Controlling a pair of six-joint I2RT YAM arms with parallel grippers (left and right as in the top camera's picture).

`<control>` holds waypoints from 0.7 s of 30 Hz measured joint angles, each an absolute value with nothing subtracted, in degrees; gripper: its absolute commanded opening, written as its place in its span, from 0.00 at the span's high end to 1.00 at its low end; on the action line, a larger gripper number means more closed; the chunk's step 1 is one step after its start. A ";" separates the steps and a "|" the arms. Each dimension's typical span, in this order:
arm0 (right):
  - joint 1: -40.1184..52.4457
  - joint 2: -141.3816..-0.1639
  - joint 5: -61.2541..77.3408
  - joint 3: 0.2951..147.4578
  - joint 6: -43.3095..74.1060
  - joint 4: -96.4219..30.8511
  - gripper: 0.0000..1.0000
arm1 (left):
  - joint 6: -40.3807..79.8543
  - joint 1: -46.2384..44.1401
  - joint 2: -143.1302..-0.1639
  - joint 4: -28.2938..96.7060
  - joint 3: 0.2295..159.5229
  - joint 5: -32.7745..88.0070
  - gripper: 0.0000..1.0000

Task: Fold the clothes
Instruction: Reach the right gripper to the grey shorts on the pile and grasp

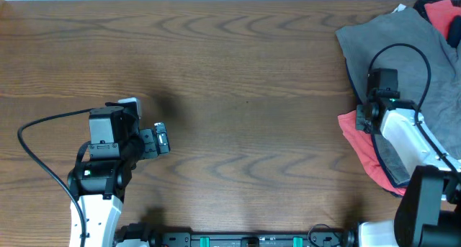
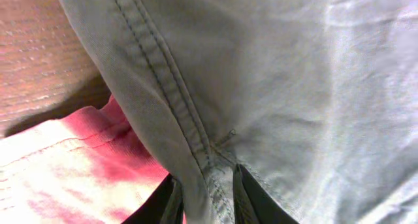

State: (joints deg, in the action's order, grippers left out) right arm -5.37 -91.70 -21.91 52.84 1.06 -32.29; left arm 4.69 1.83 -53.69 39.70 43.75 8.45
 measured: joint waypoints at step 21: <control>-5.37 -88.09 -17.32 52.84 1.19 -33.12 0.56 | 4.69 1.83 -53.69 39.68 43.75 8.45 0.02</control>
State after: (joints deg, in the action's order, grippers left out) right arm -5.37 -88.09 -17.32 52.84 1.19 -33.12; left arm 4.69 1.83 -53.69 39.68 43.75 8.45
